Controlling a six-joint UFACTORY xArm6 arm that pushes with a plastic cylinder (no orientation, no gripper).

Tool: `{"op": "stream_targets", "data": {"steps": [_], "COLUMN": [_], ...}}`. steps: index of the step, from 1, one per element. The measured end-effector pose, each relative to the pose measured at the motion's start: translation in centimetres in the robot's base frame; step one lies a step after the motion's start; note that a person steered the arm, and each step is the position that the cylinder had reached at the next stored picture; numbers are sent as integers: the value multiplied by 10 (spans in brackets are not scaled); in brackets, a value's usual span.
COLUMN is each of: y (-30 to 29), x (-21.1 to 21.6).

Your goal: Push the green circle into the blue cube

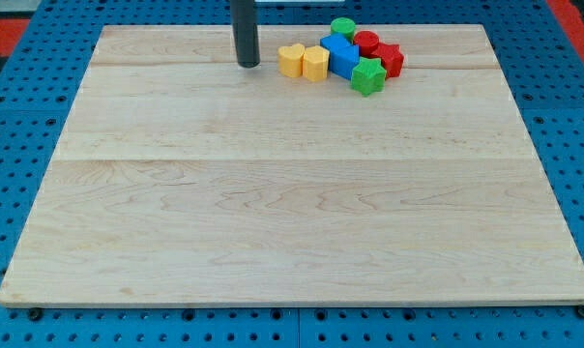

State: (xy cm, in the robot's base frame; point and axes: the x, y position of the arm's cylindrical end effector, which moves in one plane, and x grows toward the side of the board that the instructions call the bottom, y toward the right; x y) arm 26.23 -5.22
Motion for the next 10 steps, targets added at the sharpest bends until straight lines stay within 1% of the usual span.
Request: {"op": "stream_targets", "data": {"steps": [1,3,4,5,6,7,8,9,10], "y": [35,64,15,-32,-10,13,92,115,111], "x": [1,2,2,-15,-67,-70,-68,-67,-49]}}
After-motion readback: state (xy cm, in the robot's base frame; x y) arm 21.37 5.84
